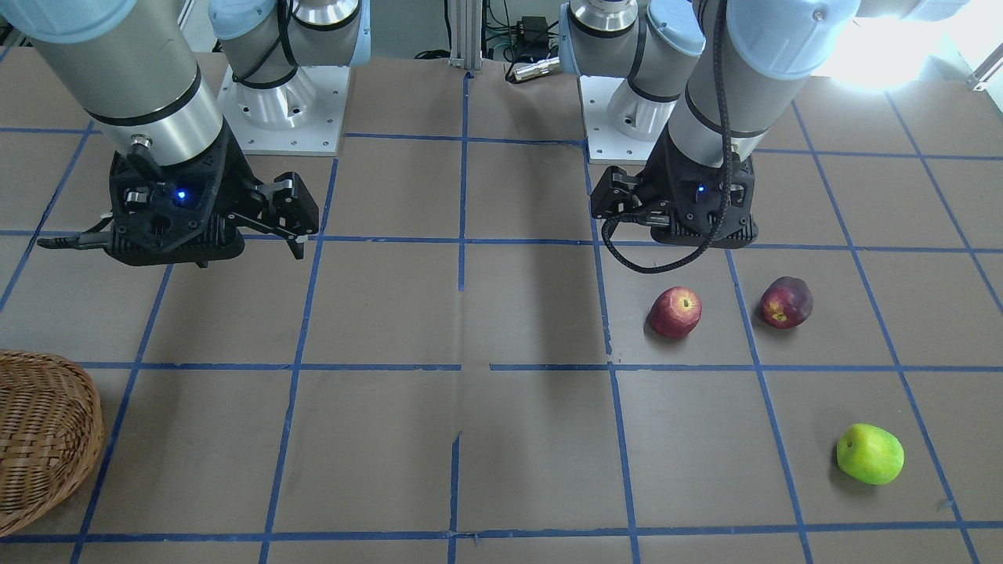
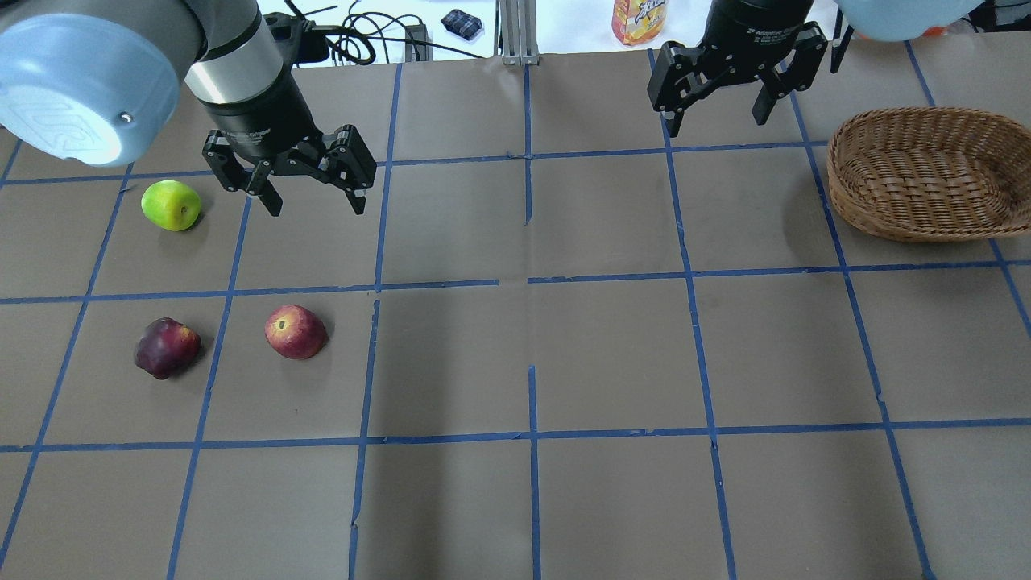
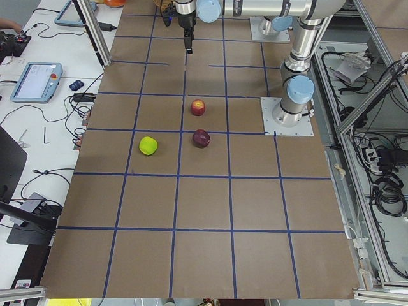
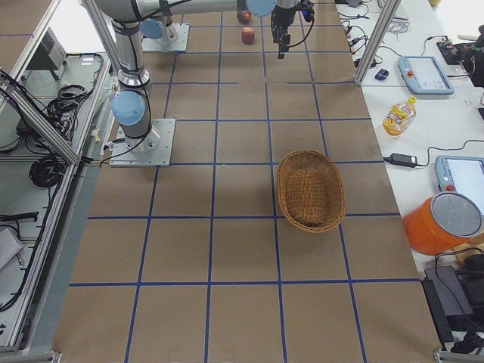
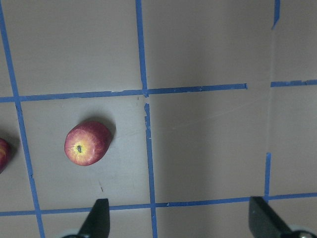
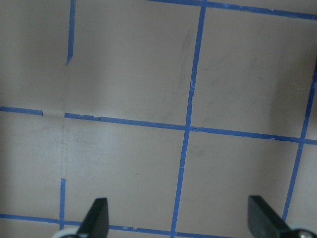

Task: Put all apples into basket
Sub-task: 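Lower the left gripper onto the red-yellow apple, then grasp the red-yellow apple with the left gripper and set it mid-table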

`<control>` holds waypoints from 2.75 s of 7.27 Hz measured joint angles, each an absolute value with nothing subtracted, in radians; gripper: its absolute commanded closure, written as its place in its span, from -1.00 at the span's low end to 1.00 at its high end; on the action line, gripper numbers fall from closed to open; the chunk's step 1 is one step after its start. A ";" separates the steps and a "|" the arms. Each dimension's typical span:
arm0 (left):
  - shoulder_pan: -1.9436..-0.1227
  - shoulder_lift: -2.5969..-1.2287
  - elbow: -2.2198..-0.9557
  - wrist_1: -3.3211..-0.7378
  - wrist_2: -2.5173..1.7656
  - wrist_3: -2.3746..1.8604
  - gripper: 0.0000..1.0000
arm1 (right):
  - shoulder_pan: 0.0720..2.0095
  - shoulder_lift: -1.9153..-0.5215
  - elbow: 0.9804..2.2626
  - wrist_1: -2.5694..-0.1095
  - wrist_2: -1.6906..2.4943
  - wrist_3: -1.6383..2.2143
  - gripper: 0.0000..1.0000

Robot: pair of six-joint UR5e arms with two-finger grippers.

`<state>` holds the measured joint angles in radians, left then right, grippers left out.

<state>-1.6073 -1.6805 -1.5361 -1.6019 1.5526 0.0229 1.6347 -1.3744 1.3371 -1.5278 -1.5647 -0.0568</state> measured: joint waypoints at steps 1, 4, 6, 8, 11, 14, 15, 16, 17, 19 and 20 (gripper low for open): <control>-1.583 -1.687 -1.568 -1.595 1.554 0.070 -1.00 | 1.635 -1.374 1.337 -1.528 -1.565 -0.057 -1.00; -1.488 -1.740 -1.739 -1.375 1.555 0.202 -1.00 | 1.637 -1.374 1.338 -1.529 -1.565 -0.056 -1.00; -1.385 -1.766 -1.910 -1.180 1.557 0.269 -1.00 | 1.638 -1.374 1.338 -1.529 -1.565 -0.056 -1.00; -1.307 -1.796 -2.031 -1.040 1.553 0.311 -1.00 | 1.642 -1.375 1.336 -1.530 -1.564 -0.056 -1.00; -1.294 -1.835 -2.067 -1.000 1.547 0.298 0.98 | 1.642 -1.372 1.337 -1.541 -1.563 -0.054 -1.00; -1.324 -1.814 -2.031 -1.004 1.531 0.260 1.00 | 1.637 -1.375 1.338 -1.542 -1.562 -0.051 -1.00; -1.386 -1.797 -2.000 -1.013 1.503 0.183 1.00 | 1.638 -1.375 1.337 -1.543 -1.561 -0.051 -1.00; -1.491 -1.797 -1.956 -1.017 1.483 0.047 1.00 | 1.640 -1.374 1.336 -1.543 -1.561 -0.052 -1.00; -1.613 -1.817 -1.898 -1.014 1.460 -0.122 1.00 | 1.643 -1.375 1.334 -1.543 -1.561 -0.052 -1.00; -1.825 -1.906 -1.782 -0.992 1.405 -0.395 1.00 | 1.644 -1.374 1.332 -1.543 -1.562 -0.052 -1.00; -1.891 -1.954 -1.757 -0.951 1.386 -0.464 -0.86 | 1.644 -1.374 1.333 -1.543 -1.562 -0.052 -1.00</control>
<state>-1.8911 -1.9541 -1.7567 -0.9515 1.3863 -0.4636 1.6444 -1.3742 1.3335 -1.5430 -1.5620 -0.0520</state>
